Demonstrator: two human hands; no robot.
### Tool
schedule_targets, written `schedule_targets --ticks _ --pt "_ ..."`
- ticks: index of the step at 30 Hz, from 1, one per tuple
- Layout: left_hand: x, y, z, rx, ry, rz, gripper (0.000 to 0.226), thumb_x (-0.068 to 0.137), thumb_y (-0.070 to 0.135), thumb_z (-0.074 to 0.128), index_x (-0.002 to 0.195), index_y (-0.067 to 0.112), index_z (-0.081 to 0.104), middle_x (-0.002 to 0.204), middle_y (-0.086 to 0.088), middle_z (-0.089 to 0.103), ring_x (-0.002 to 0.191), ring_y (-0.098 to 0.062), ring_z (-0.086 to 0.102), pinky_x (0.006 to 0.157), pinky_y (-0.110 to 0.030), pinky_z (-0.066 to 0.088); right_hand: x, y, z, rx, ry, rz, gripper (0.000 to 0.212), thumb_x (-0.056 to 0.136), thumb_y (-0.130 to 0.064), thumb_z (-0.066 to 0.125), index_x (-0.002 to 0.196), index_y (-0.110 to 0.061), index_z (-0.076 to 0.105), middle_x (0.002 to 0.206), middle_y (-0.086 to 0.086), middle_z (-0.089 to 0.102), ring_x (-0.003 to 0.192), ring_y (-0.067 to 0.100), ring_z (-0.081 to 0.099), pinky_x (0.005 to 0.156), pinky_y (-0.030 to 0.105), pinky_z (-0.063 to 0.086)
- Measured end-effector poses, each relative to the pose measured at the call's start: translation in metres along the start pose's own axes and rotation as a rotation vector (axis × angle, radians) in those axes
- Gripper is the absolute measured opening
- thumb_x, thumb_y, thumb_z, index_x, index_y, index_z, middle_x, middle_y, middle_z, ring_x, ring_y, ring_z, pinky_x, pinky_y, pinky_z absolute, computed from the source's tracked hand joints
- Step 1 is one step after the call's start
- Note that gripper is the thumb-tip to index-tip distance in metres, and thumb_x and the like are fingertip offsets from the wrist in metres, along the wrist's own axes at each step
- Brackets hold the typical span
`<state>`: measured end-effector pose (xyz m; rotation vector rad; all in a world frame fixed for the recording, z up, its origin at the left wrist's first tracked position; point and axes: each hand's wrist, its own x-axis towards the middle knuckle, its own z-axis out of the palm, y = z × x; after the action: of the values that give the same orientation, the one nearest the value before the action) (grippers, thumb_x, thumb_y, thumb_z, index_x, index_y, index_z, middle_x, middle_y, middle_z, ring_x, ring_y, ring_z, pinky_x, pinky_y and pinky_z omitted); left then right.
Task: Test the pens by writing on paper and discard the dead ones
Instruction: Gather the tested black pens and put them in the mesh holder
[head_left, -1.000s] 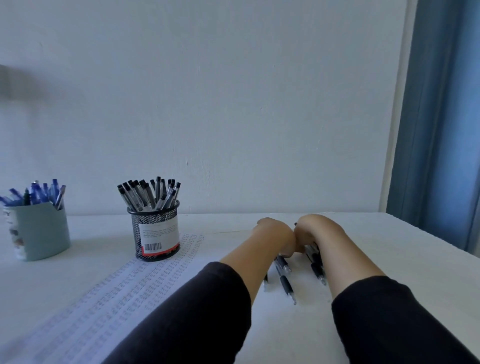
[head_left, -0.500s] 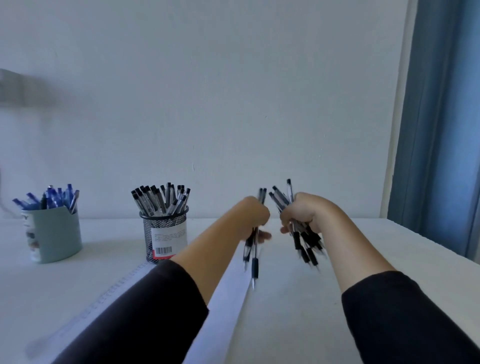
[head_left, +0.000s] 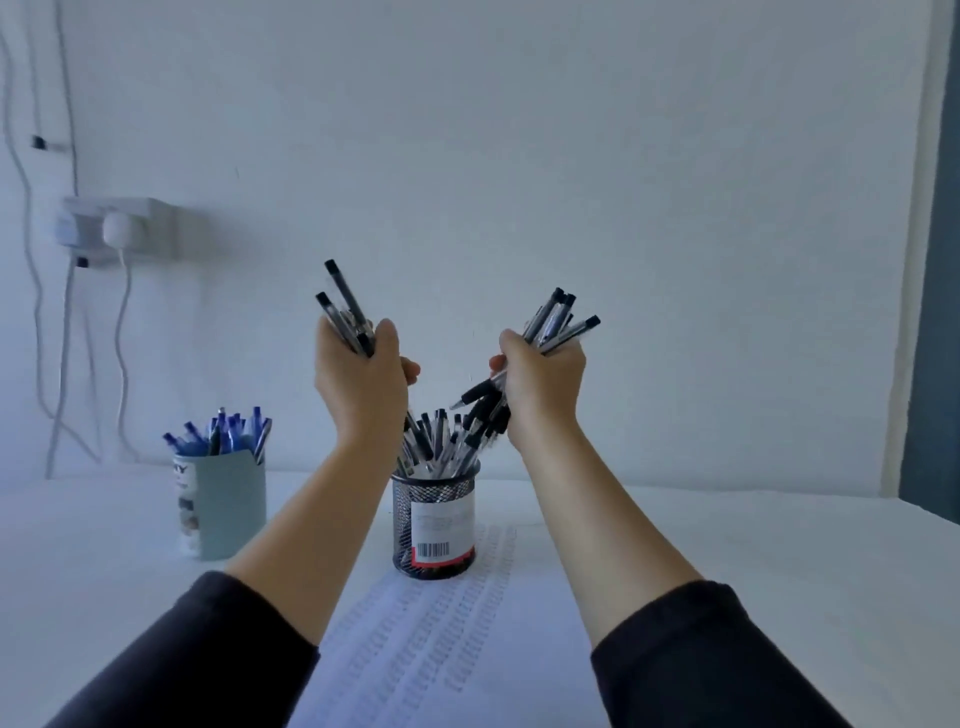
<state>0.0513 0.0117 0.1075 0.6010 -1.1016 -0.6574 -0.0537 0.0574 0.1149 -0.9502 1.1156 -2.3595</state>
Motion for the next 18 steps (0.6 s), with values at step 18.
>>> schedule_targets --ticks 18 --pt "0.005 -0.047 -0.009 0.248 -0.457 -0.191 0.016 0.081 0.014 0.062 0.071 0.015 0.049 0.06 0.003 0.048 0.06 -0.02 0.046 0.065 -0.035 0.042 0.006 0.055 0.009 -0.512 -0.362 -0.172 0.017 0.082 -0.004 0.057 0.089 -0.014 0.044 0.066 -0.005 0.045 0.05 0.006 0.043 0.047 0.016 0.039"
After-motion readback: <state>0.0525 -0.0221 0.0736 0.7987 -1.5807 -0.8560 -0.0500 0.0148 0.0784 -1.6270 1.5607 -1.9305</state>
